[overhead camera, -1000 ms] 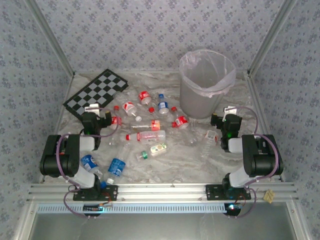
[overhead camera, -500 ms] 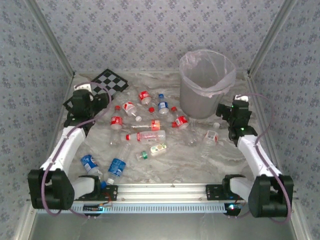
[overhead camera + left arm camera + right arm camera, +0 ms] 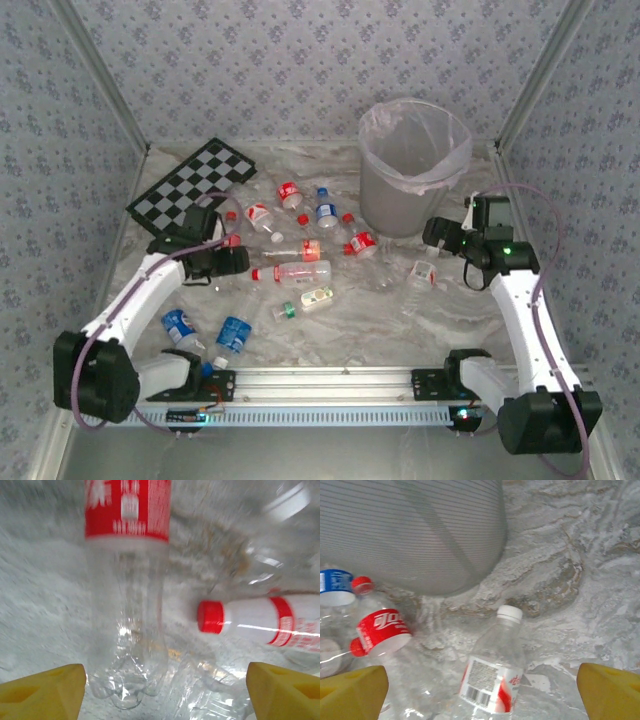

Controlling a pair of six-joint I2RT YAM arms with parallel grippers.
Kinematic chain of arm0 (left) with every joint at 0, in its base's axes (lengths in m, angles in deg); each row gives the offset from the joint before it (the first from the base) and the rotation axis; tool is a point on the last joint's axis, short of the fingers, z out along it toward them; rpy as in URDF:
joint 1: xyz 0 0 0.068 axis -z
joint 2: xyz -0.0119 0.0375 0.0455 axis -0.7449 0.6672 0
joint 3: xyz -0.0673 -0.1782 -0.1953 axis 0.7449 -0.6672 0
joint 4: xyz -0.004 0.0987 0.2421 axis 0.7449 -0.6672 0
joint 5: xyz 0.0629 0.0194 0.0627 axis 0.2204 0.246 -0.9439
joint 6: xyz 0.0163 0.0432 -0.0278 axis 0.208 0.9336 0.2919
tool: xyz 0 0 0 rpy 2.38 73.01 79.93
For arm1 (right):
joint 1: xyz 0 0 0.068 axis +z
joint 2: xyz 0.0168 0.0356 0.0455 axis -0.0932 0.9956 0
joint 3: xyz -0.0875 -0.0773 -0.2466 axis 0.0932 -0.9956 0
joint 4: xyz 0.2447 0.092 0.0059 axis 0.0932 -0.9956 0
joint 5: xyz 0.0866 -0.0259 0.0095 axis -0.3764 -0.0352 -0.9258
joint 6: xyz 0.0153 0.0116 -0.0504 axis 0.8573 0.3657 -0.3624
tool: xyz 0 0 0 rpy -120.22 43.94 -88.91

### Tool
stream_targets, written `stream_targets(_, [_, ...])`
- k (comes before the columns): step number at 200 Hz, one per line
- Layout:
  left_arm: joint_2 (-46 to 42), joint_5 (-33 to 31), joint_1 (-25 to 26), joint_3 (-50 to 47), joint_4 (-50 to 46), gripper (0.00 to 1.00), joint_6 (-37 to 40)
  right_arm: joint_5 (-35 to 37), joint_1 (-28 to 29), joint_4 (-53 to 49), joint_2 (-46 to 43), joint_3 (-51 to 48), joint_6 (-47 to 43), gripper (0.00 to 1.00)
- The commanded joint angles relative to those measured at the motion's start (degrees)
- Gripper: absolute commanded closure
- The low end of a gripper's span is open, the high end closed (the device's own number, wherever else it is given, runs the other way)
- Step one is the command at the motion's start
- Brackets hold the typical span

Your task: Put the plastic bottles in the bin

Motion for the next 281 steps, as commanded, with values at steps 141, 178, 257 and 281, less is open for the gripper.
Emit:
stream_targets(141, [11.26, -7.6, 2.25, 0.42, 6.05, 0.5, -1.73, -11.4, 6.07, -5.53, -4.5, 10.45, 0.43, 0.1])
stream_targets(178, [1.05, -12.58, 6.11, 8.65, -3.72, 0.52, -0.16, -20.98, 12.4, 3.14, -1.8, 14.59, 4.98, 0.13])
stream_targets(257, [0.51, 17.74, 22.88, 8.45, 31.47, 0.64, -7.21, -23.79, 27.69, 7.1, 14.39, 26.92, 9.25, 0.16])
stream_targets(281, [4.04, 18.52, 26.86, 10.11, 34.94, 0.64, -7.41, -22.94, 27.79, 6.21, 18.08, 29.22, 9.04, 0.14])
